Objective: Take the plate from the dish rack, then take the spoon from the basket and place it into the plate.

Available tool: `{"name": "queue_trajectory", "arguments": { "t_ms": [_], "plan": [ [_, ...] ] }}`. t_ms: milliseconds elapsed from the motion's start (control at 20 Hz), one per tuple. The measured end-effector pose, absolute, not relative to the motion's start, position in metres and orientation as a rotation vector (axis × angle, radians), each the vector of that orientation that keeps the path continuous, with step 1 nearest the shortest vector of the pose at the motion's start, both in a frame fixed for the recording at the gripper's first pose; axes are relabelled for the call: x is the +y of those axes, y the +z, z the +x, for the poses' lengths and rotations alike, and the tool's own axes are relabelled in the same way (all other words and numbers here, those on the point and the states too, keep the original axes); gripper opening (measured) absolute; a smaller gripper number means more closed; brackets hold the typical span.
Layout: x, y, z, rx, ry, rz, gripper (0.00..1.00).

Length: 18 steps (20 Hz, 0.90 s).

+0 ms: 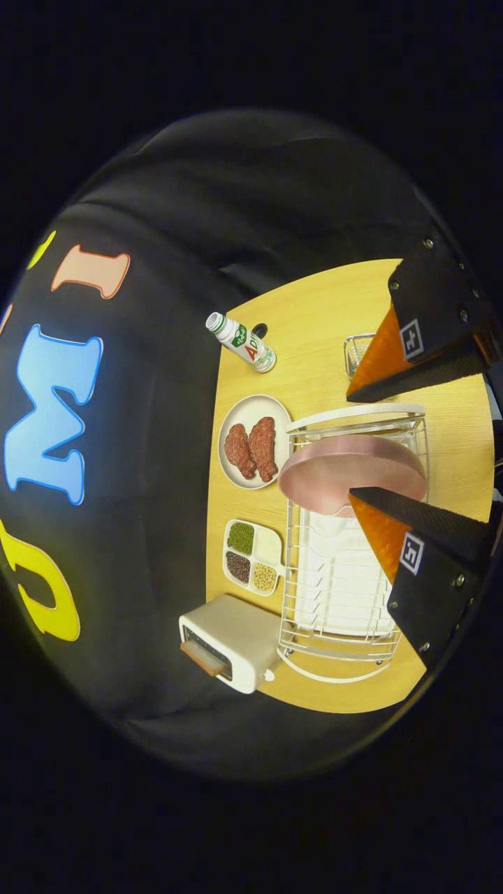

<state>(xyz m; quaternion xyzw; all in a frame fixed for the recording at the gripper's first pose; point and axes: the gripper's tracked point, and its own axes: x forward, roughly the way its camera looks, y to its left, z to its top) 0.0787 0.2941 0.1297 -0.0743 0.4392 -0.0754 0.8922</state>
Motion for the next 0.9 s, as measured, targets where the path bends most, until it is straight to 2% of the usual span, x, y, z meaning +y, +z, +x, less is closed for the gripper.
{"name": "queue_trajectory", "arguments": {
  "t_ms": [250,300,450,600,650,750,900],
  "plan": [
    [0.284,0.107,0.091,0.959,-0.268,-0.198,0.74],
    [0.285,0.103,0.088,0.974,-0.289,-0.203,0.61],
    [0.280,0.091,0.093,0.989,-0.358,-0.234,0.60],
    [0.279,0.083,0.095,0.973,-0.393,-0.247,0.17],
    [0.279,0.085,0.097,0.970,-0.397,-0.238,0.12],
    [0.280,0.079,0.098,0.965,-0.399,-0.252,0.08],
    [0.293,0.087,0.097,0.956,-0.401,-0.343,0.08]
  ]
}}
